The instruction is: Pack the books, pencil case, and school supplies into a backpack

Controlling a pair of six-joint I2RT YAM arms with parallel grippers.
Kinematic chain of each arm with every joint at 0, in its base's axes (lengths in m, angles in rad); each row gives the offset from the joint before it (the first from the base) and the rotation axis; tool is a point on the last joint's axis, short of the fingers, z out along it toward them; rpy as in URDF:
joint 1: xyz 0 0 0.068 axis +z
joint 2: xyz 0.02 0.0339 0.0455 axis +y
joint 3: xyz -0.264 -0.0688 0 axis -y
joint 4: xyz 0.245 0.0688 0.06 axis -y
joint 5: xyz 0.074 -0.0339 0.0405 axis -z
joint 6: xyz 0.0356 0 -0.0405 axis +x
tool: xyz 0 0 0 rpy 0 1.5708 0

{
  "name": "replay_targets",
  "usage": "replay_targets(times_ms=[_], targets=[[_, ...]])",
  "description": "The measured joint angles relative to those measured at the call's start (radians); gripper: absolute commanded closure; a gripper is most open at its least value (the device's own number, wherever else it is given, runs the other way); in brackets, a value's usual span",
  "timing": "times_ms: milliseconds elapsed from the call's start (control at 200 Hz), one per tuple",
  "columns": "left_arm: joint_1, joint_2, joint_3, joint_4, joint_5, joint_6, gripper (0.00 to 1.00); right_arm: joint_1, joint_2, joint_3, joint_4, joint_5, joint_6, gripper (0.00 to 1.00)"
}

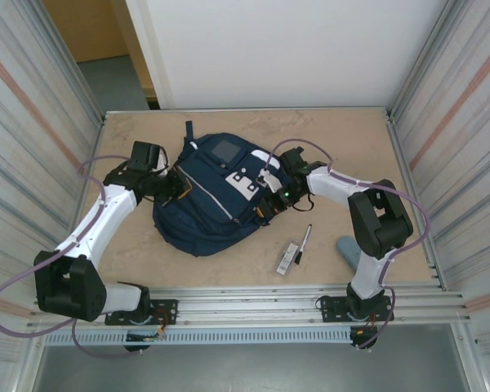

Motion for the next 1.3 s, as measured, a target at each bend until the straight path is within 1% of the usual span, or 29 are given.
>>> replay_targets(times_ms=[251, 266, 361, 521, 641, 772, 1042, 1283, 1303], targets=[[0.0, 0.0, -0.005, 0.009, 0.006, 0.002, 1.0, 0.014, -0.017, 0.0, -0.004, 0.039, 0.013, 0.98], [0.0, -0.001, -0.007, 0.011, 0.006, 0.002, 1.0, 0.018, -0.019, 0.0, -0.006, 0.046, 0.016, 1.0], [0.0, -0.011, -0.043, 0.05, 0.006, -0.026, 1.0, 0.048, -0.037, 0.0, -0.026, 0.096, 0.029, 1.0], [0.0, -0.051, -0.146, 0.147, 0.008, -0.109, 1.0, 0.089, -0.067, 0.019, -0.114, 0.199, 0.067, 1.0], [-0.001, -0.075, -0.182, 0.18, -0.002, -0.148, 1.0, 0.105, -0.074, 0.056, -0.199, 0.261, 0.08, 1.0], [-0.003, -0.119, -0.223, 0.209, -0.014, -0.19, 1.0, 0.15, -0.074, 0.102, -0.285, 0.323, 0.085, 1.0], [-0.021, -0.135, -0.243, 0.225, -0.032, -0.225, 1.0, 0.251, -0.035, 0.161, -0.408, 0.343, 0.099, 1.0], [-0.023, -0.135, -0.243, 0.225, -0.041, -0.237, 1.0, 0.301, -0.008, 0.177, -0.423, 0.327, 0.102, 1.0], [-0.025, -0.135, -0.243, 0.226, -0.044, -0.242, 1.0, 0.307, -0.008, 0.177, -0.42, 0.319, 0.103, 0.98]])
